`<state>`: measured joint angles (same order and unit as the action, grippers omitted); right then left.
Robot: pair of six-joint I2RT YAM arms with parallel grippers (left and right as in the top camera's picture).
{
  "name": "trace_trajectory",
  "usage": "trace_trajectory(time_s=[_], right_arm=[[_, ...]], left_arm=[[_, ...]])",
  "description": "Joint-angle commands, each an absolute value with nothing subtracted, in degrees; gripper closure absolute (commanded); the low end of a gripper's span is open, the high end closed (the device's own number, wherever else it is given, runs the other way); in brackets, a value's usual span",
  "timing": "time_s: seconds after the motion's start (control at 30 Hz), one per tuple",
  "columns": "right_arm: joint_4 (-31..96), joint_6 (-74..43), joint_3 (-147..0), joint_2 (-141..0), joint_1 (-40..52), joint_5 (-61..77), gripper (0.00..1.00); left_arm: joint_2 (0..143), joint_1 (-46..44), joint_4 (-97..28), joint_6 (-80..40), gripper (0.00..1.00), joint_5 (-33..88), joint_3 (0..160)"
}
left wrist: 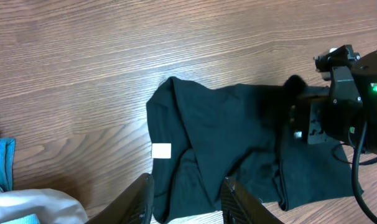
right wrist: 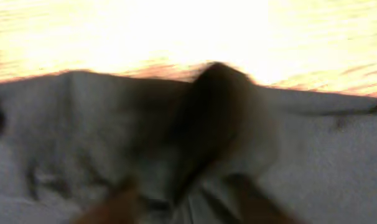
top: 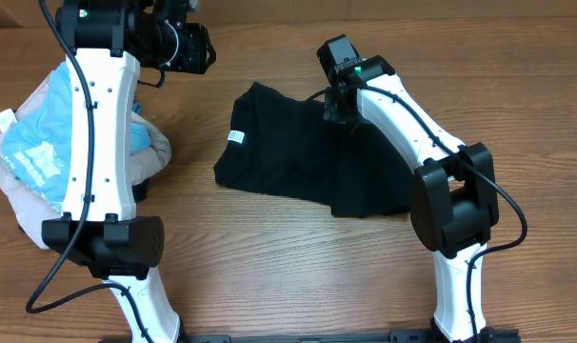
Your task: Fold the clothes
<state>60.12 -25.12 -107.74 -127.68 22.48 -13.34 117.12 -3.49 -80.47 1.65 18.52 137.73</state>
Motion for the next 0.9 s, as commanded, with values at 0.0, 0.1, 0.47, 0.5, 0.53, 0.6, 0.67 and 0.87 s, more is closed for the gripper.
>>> trace_trajectory(time_s=[0.0,0.1,0.47,0.5,0.53,0.6,0.67,0.87], right_arm=[[63.9,-25.1,-109.6,-125.8,19.6,-16.4,0.31],[69.5,-23.1,-109.6,-125.4,14.6,-10.8,0.31],[75.0,-12.1,-109.6,-115.8,3.0,8.9,0.29],[75.7,-12.2,-109.6,-113.5,2.0,9.5,0.28],[76.6,-12.6,-109.6,-111.2,0.8,10.2,0.26],[78.6,-15.0,-109.6,-107.9,-1.5,10.7,0.20],[80.6,-15.1,-109.6,-105.8,-3.8,12.4,0.18],[85.1,-12.5,-109.1,-105.4,-5.2,14.1,0.18]], left_arm=[[116.8,-3.4,-80.5,2.2,0.61,20.0,139.0],[116.8,-3.4,-80.5,2.2,0.61,20.7,139.0],[116.9,-11.1,-90.6,8.9,0.68,30.0,137.9],[116.9,-13.8,-91.0,9.0,0.67,29.8,137.3],[116.9,-16.4,-90.6,8.2,0.67,30.0,135.8],[116.9,-20.8,-87.8,3.7,0.66,31.2,131.3],[116.9,-24.7,-82.1,0.1,0.66,31.9,123.0],[116.9,-29.7,-60.5,-13.2,0.57,40.9,97.6]])
